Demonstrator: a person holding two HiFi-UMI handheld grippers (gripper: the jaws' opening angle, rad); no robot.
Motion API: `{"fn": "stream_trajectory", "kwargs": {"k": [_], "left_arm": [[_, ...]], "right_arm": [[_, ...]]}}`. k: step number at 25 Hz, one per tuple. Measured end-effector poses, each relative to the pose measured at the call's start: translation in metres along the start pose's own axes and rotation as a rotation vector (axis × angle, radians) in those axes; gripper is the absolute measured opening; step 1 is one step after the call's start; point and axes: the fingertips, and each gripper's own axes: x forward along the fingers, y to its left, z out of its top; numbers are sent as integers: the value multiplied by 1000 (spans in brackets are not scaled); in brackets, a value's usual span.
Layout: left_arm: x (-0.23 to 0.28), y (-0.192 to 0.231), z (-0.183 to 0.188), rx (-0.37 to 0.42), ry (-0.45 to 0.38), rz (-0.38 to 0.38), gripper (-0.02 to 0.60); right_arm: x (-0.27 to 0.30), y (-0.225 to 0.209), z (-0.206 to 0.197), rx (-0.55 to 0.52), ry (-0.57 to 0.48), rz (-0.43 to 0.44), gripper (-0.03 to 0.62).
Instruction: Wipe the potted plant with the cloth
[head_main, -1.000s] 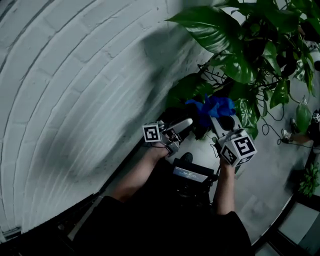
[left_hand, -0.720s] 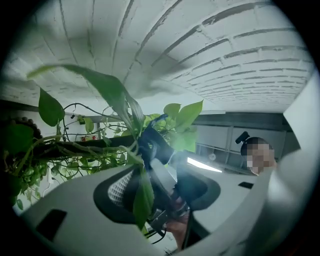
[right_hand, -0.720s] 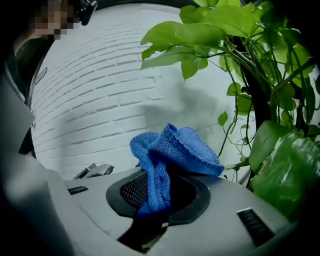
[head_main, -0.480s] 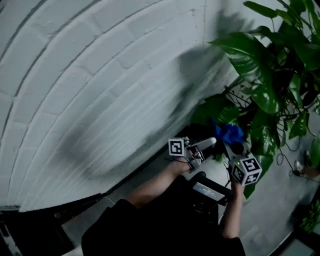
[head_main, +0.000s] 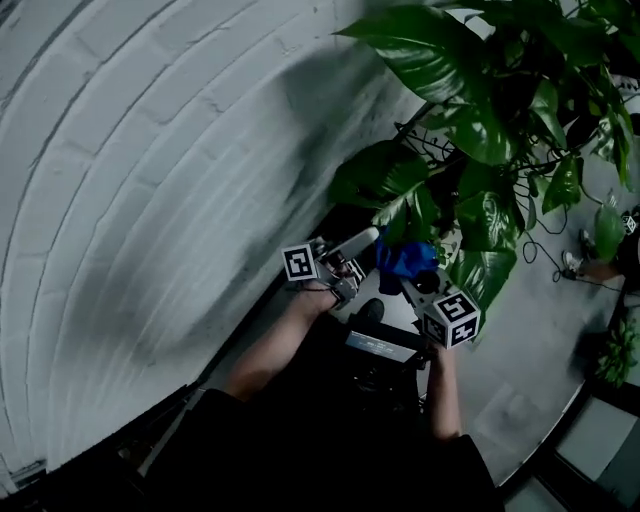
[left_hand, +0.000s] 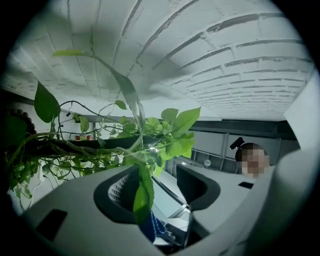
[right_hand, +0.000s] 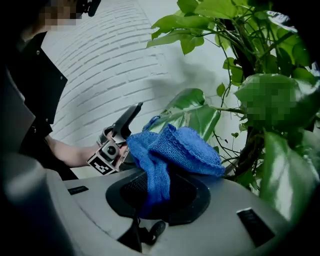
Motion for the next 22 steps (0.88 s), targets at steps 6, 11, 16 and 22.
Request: {"fn": "stream_trajectory", "kwargs": {"k": [6, 11, 16, 22], "left_arm": [[0, 5, -2, -1, 7, 6, 227], [-4, 10, 2, -2, -11, 18, 227], [-7, 9, 2, 5, -11, 25, 227], [-4, 10, 1, 23, 6, 19, 227]], "right_arm": [[-51, -7, 17, 75, -112, -27, 107], [-94, -3, 66, 137, -289, 23, 107], [-136, 8, 119, 129, -479, 88, 107], [-109, 13, 164, -57, -466, 35, 107]]}}
